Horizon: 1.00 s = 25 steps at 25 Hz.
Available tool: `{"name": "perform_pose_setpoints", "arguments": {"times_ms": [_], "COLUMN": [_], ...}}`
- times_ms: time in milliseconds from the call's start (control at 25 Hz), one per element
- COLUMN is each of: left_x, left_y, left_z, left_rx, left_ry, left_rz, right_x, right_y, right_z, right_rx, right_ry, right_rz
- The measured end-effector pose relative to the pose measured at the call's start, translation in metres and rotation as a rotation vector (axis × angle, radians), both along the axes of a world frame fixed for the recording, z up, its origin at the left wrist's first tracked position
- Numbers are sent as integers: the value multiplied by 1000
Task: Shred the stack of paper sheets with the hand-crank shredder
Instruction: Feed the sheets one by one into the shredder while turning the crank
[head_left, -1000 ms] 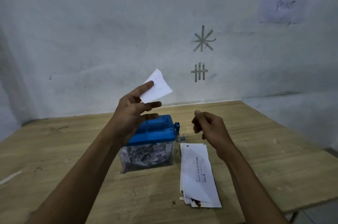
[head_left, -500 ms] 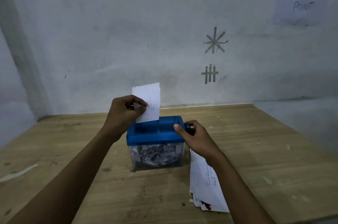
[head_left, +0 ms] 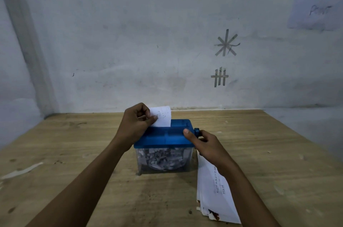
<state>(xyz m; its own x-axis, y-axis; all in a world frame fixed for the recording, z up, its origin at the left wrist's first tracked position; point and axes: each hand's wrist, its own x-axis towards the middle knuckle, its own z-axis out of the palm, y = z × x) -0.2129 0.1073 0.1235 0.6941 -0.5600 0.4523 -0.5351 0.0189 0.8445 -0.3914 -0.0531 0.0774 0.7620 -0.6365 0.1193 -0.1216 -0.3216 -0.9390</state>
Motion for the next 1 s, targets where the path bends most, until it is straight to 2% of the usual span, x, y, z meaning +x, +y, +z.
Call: {"name": "perform_pose_setpoints", "arguments": {"times_ms": [160,280,480,560,640,760,840,1000], "left_x": [-1,-1,-2,-1,-4,-7,-6,-5], "left_y": [-3,-3,-4,-4,-3,-6,-8,-9], "left_z": [-4,-7,-10,-11,-11,-13,-15,-16], "left_rx": [-12,4,3,15,50,144,187,255], "left_ry": [-4,-13,-16,-17,13,-46,-84,-161], "left_rz": [-16,-10,-41,-39,-30,28,56,89], "right_x": [-6,-9,-8,-7,-6,-4,2,38], "right_y": [-5,-6,0,6,11,13,5,-25], "right_z": [11,21,32,33,33,35,47,97], "right_rx": [-19,-7,-78,-202,-413,-657,-728,-518], "right_ry": [26,132,241,202,171,252,330,556], "right_rz": [37,77,-49,-110,-151,-226,-239,-8]}}
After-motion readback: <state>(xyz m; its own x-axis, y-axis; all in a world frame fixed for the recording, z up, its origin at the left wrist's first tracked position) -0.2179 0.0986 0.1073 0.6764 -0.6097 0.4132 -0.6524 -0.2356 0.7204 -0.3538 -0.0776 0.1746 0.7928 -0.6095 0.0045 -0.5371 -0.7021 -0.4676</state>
